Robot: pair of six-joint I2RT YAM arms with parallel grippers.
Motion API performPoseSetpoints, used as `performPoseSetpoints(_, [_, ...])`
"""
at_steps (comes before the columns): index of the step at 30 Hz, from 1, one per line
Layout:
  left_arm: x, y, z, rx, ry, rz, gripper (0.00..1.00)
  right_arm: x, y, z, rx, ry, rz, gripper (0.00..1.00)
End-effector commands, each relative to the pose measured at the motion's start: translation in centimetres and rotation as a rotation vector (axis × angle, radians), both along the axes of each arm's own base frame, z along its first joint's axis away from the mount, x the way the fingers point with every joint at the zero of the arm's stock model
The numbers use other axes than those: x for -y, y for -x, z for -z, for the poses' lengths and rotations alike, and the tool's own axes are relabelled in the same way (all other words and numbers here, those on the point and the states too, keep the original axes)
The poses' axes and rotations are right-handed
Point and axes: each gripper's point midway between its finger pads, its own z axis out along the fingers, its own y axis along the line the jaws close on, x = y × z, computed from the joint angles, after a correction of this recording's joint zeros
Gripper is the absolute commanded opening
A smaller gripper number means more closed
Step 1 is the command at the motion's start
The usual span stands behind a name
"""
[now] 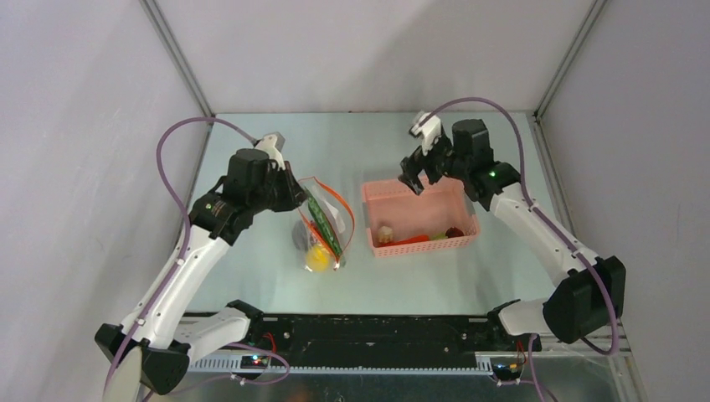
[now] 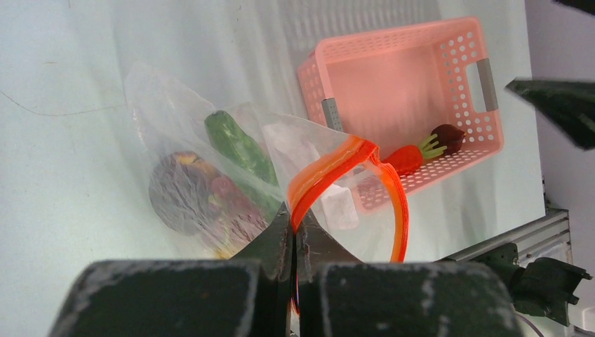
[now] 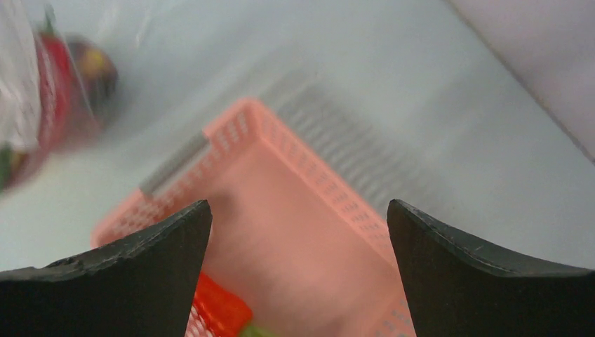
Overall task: Place the food in the zip-top bag and seal the zipper
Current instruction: Pick up the fake vegetable from the bin.
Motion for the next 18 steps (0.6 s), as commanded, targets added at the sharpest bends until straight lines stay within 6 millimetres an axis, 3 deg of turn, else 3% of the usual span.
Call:
performPoseSetpoints(1, [0.1, -1.0, -0.5, 0.043, -0.011, 0.009, 0.0, 2.6, 2.8, 4.4, 0.029, 0.41, -0.263, 1.0])
performPoseSetpoints(4, [0.2, -1.0, -0.4, 0.038, -0.011, 0.013, 0.0, 3.6, 2.7, 5.0, 0.052, 0.496, -0.358, 0.99])
performPoseSetpoints(5, [0.3, -1.0, -0.4, 0.038, -0.013, 0.015, 0.0, 4.0, 3.1, 6.1, 0.021, 0.532, -0.405, 0.99])
performPoseSetpoints(6, [0.2, -1.0, -0.4, 0.038, -0.014, 0.013, 0.0, 4.2, 2.9, 5.7, 0.025, 0.539, -0.421, 0.99])
performPoseSetpoints(7, [0.2, -1.1, -0.4, 0.041, -0.017, 0.013, 0.0, 4.7, 3.5, 7.2, -0.034, 0.574, -0.462, 0.99])
performPoseSetpoints(8, [0.1, -1.1, -0.4, 0.043, -0.019, 0.009, 0.0, 4.9, 3.1, 7.0, -0.038, 0.595, -0.464, 0.99])
performPoseSetpoints(11, [-0.1, -1.3, -0.3, 0.043, -0.03, -0.002, 0.0, 6.1, 3.0, 9.7, -0.174, 0.681, -0.489, 0.96])
performPoseSetpoints(14, [-0.3, -1.4, -0.1, 0.039, -0.044, -0.01, 0.0, 7.5, 2.2, 12.0, -0.211, 0.797, -0.541, 0.91])
performPoseSetpoints(18, [-0.7, -1.6, -0.2, 0.047, -0.062, -0.026, 0.0, 7.7, 2.1, 14.2, -0.241, 0.837, -0.621, 0.9])
